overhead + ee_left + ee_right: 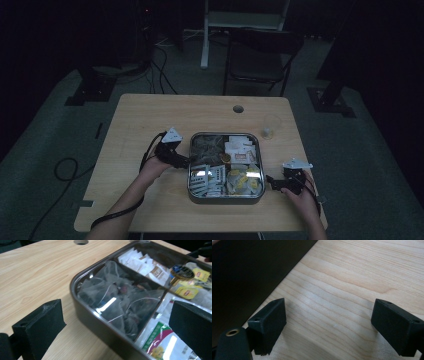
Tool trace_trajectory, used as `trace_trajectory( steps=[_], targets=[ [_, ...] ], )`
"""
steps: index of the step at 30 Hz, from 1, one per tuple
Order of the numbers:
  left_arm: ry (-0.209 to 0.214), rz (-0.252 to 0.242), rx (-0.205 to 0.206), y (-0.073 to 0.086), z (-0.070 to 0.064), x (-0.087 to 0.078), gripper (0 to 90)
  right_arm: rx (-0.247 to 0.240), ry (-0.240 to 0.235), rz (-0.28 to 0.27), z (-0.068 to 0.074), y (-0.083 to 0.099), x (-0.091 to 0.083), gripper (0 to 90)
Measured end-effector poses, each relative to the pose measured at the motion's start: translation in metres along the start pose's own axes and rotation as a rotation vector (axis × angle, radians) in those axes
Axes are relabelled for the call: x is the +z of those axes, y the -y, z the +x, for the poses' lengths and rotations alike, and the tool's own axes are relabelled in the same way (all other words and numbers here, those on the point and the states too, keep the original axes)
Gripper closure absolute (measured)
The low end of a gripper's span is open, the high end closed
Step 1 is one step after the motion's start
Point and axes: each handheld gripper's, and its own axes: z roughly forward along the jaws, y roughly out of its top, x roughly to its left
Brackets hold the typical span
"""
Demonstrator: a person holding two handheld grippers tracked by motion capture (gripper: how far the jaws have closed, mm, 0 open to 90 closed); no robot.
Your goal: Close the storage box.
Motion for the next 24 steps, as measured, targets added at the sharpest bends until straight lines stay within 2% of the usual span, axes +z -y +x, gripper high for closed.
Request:
trace_trajectory(
  steps=[15,24],
  targets=[
    [-0.119,-0.037,-0.085,0.039,0.03,-0.022,0.4,0.0,0.0,0.0,0.0,0.0,0.0,12.3],
    [-0.196,-0.026,-0.146,0.068,0.047,-0.033,0.4,0.0,0.0,0.0,0.0,0.0,0.0,12.3]
  ],
)
